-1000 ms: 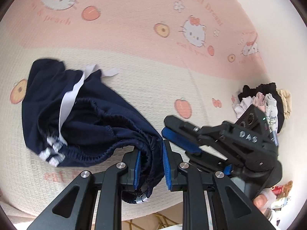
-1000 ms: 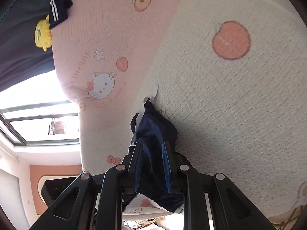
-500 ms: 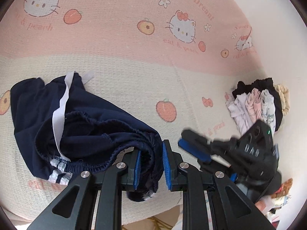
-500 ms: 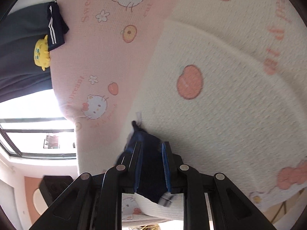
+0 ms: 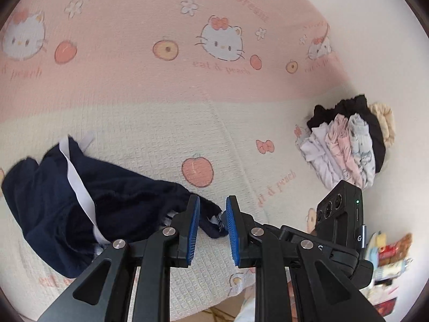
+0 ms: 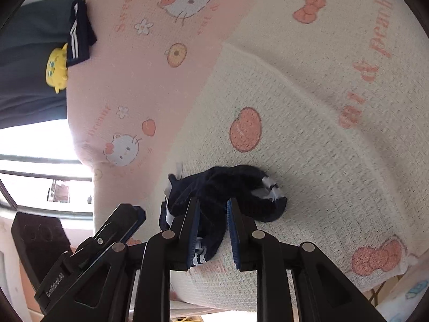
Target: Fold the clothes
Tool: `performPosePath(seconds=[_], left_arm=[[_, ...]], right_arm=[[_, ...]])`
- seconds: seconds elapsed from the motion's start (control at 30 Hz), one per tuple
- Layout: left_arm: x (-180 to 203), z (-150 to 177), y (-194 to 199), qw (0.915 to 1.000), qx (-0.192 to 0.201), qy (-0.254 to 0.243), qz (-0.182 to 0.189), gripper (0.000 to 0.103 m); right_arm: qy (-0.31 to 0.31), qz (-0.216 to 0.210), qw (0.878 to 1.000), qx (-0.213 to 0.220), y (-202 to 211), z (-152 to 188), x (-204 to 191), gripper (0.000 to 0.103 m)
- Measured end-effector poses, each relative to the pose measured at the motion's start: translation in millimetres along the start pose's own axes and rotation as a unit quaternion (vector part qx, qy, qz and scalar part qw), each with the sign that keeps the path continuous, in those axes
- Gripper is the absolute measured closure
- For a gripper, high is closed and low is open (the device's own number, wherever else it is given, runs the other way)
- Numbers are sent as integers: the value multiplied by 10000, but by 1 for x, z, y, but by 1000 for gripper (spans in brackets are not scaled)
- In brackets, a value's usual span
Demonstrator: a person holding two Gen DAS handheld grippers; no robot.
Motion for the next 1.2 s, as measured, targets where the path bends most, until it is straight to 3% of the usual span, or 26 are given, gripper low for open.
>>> performPosePath(seconds=[0.03,0.07,0.2,0.27,0.3,0.33,0.47,0.67,0.9,1.2], left_arm=[[5,-1,-1,9999,-4,-100,-98,85],[7,-1,-3,9997,-57,-140,-175,85],[-1,-2,-14,9984,-472,151,-278,80],[-8,-1,-17,9971,-590,348,-334,62],[-13,-1,-16,9968,-570,446,-333,42],[-18,0,-15,9965,-547,543,-329,33],[-36,1,-8,9944,-483,864,-359,33],[-56,0,11,9940,-226,913,-564,33],[-79,-1,21,9918,5,849,-959,33],[-115,10,9,9872,-130,997,-1240,33]], right_arm=[[-81,1,10000,28,2,0,3,48],[-149,-18,9999,46,4,0,6,37],[-294,-64,9995,129,10,-3,10,37],[-268,-77,9995,143,11,-4,9,37],[-255,-100,9995,145,11,-4,8,37],[-246,-129,9995,140,12,-4,6,37],[-130,-148,9998,97,11,-4,0,37],[-58,-128,9999,74,9,-2,-6,37],[232,395,9989,-84,-3,5,-5,37],[364,826,9958,-152,-15,11,1,37]])
Point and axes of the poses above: each gripper's, at about its wrist camera, not at the fingertips, and y roughly against the way its jaws point, x to its right, z to its underside, the point moved 4 cm from there along -y, roughly the way its jaws point, and after that the axes turned 8 degrees about y, right-handed, at the moved point
